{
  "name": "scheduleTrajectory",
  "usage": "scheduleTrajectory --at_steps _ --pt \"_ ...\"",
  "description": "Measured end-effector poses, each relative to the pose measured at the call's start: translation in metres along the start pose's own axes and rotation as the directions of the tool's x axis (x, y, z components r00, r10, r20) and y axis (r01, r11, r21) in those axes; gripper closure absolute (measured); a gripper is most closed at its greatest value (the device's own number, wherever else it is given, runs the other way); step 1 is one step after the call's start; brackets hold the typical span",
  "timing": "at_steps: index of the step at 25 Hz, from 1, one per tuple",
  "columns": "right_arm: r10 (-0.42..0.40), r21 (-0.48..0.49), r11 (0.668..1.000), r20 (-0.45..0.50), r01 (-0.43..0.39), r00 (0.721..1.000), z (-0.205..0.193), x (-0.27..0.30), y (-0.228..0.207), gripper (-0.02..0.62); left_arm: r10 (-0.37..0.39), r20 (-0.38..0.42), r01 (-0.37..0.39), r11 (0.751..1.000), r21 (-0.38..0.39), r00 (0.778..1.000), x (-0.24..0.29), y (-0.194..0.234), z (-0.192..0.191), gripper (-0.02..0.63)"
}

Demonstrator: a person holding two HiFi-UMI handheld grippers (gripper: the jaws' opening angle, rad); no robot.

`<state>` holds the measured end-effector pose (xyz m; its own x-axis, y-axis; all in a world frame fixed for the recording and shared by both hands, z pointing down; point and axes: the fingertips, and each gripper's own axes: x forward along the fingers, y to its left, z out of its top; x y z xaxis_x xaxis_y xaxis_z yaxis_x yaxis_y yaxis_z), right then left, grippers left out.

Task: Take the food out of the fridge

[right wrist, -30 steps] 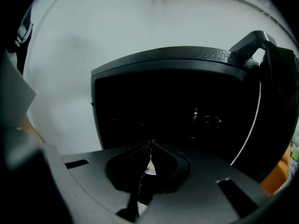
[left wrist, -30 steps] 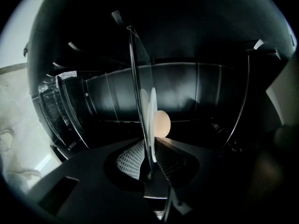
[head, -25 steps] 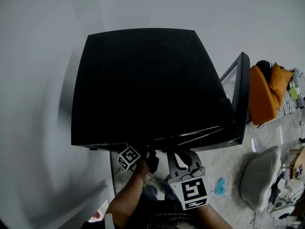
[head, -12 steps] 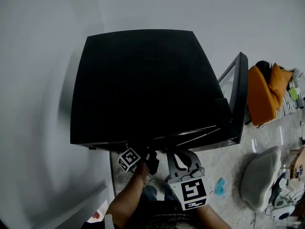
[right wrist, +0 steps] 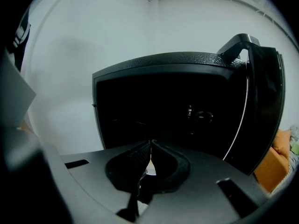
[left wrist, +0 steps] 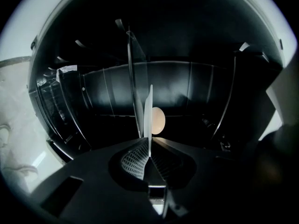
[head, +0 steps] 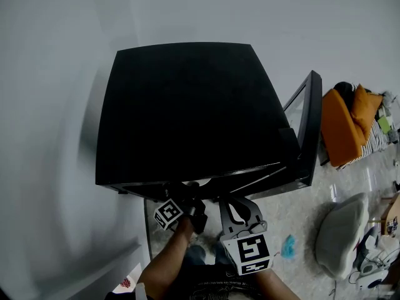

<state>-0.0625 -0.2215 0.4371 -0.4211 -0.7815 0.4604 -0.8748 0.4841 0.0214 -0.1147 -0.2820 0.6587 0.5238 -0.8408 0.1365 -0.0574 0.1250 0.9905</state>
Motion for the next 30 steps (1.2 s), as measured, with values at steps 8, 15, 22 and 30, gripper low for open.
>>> scheduleTrajectory --at_steps 8,15,22,30 --pt "-0.010 0.022 1.000 0.001 0.010 1.000 -0.005 -0.008 0.007 0.574 -0.067 0.001 0.067 0.998 0.013 0.998 -0.019 -0.031 -0.001 0.583" --pt "-0.005 0.015 1.000 0.015 0.005 1.000 -0.009 -0.018 0.009 0.574 -0.135 0.030 0.135 0.991 0.019 0.990 -0.040 -0.068 -0.007 0.584" --pt "0.043 0.013 0.999 0.034 -0.043 0.998 -0.020 -0.034 0.012 0.574 -0.231 0.095 0.232 0.973 0.001 0.968 -0.067 -0.111 -0.025 0.584" --pt "0.107 0.009 0.994 0.070 -0.108 0.992 -0.030 -0.063 0.004 0.574 -0.248 0.182 0.246 0.969 0.036 0.951 -0.097 -0.142 -0.055 0.584"
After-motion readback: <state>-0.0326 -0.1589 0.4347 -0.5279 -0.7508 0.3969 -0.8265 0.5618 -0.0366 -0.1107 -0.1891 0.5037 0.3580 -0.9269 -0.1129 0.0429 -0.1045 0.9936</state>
